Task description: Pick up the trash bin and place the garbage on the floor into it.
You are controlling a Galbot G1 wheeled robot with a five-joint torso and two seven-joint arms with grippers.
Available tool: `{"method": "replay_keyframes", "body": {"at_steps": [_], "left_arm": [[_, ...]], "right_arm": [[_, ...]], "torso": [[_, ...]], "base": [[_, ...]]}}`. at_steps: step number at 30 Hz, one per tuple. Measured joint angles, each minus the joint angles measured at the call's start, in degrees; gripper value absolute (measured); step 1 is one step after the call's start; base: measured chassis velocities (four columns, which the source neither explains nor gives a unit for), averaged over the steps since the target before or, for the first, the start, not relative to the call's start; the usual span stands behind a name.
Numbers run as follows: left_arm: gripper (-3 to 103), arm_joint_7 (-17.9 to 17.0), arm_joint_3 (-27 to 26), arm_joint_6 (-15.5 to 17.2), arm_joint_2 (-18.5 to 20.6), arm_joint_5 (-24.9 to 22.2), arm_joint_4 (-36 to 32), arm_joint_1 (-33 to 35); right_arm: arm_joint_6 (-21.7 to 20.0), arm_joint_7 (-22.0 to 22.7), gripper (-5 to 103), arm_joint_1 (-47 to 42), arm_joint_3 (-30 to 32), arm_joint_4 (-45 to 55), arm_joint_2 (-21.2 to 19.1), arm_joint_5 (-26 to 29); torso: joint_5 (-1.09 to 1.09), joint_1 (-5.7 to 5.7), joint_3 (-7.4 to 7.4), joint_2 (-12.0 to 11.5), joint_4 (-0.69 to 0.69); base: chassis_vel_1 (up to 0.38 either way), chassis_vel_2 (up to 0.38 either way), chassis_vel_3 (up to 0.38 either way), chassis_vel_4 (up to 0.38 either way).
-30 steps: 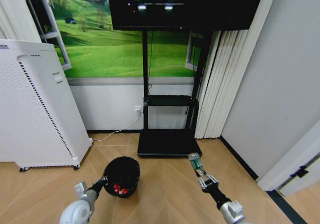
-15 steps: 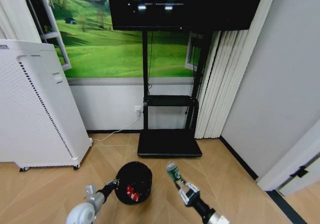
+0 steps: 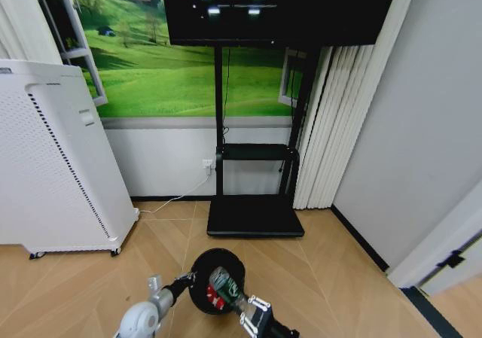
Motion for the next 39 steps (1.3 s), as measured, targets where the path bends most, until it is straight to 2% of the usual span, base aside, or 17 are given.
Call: {"method": "replay_keyframes", "body": {"at_steps": [3,8,11,19,21,22,24,26,27,30,32,35,36,39], "left_arm": [[4,1.7,2.0,0.3,-0.2,2.3,-0.4,1.0],[4,2.9,2.3,0.3,-0.5,3.5,-0.9,2.2],[4,5.1,1.6,0.3,-0.5,4.0,-3.1,3.6],[4,5.9,0.1,0.3,-0.4,4.0,-4.8,4.9],[4,5.8,0.0,0.4,-0.7,4.0,-4.9,5.2],[4,5.8,0.0,0.4,-0.9,4.1,-4.8,5.3],[4,5.7,0.0,0.4,-1.1,4.1,-4.8,5.3],[4,5.5,0.1,0.4,-1.3,4.1,-4.6,5.3],[4,5.5,0.1,0.4,-1.3,4.1,-4.6,5.3],[4,5.2,0.1,0.4,-1.7,4.1,-4.5,5.3],[4,5.1,0.1,0.4,-1.7,4.1,-4.5,5.4],[4,4.7,-0.2,0.4,-1.8,3.9,-4.5,5.4],[4,4.7,-0.2,0.4,-1.8,3.9,-4.5,5.4],[4,3.7,-1.6,0.0,-2.0,3.2,-4.5,5.5]], "right_arm": [[0.1,-0.4,24,2.5,-1.9,-1.7,-0.7,-0.4],[0.3,-0.4,24,3.8,-2.9,-3.8,-0.6,-0.5],[1.0,-0.3,24,5.3,-3.9,-7.8,0.2,-0.9],[1.9,0.1,24,6.4,-4.7,-11.5,1.7,-2.4],[1.9,0.1,27,6.3,-4.7,-11.3,1.8,-1.9],[1.9,0.1,38,6.2,-4.6,-11.1,1.8,-1.5],[1.9,0.1,38,6.0,-4.4,-10.8,1.8,-1.3],[2.4,-0.1,49,5.9,-4.2,-10.5,1.8,-0.8],[2.4,-0.1,49,5.9,-4.2,-10.5,1.8,-0.8],[3.4,-0.6,65,5.6,-4.0,-10.0,1.8,-0.1],[3.4,-0.6,65,5.6,-4.0,-10.0,1.8,-0.1],[3.6,-0.6,81,5.4,-3.4,-9.5,1.9,0.2],[3.6,-0.6,81,5.4,-3.4,-9.5,1.9,0.2],[4.3,-0.5,96,4.2,-0.8,-7.7,1.9,1.7]], "torso": [[0.00,0.00,0.00,0.0,0.01],[0.00,0.00,0.00,0.0,0.02],[0.00,0.00,0.00,0.0,0.01],[0.01,0.00,0.00,0.0,0.01],[0.00,0.00,0.00,0.0,0.01],[0.00,0.00,0.00,0.0,0.01],[0.00,0.00,0.00,0.0,0.00],[0.00,0.00,0.00,0.0,0.00],[0.00,0.00,0.00,0.0,0.00],[0.00,0.00,0.00,0.0,0.01],[0.00,0.00,0.00,0.0,0.01],[0.00,0.00,0.00,0.0,0.01],[0.00,0.00,0.00,0.0,0.01],[0.00,0.00,0.00,0.0,0.01]], "base": [[0.000,0.000,0.000,0.000],[0.000,0.000,0.000,0.000],[0.000,0.000,0.000,0.000],[0.000,0.000,0.000,0.000],[0.000,0.000,0.000,0.000],[0.000,0.000,0.000,0.000],[0.000,0.000,0.000,0.000],[0.000,0.000,0.000,0.000],[0.000,0.000,0.000,0.000],[0.000,0.000,0.000,0.000],[0.000,0.000,0.000,0.000],[0.000,0.000,0.000,0.000],[0.000,0.000,0.000,0.000],[0.000,0.000,0.000,0.000]]}}
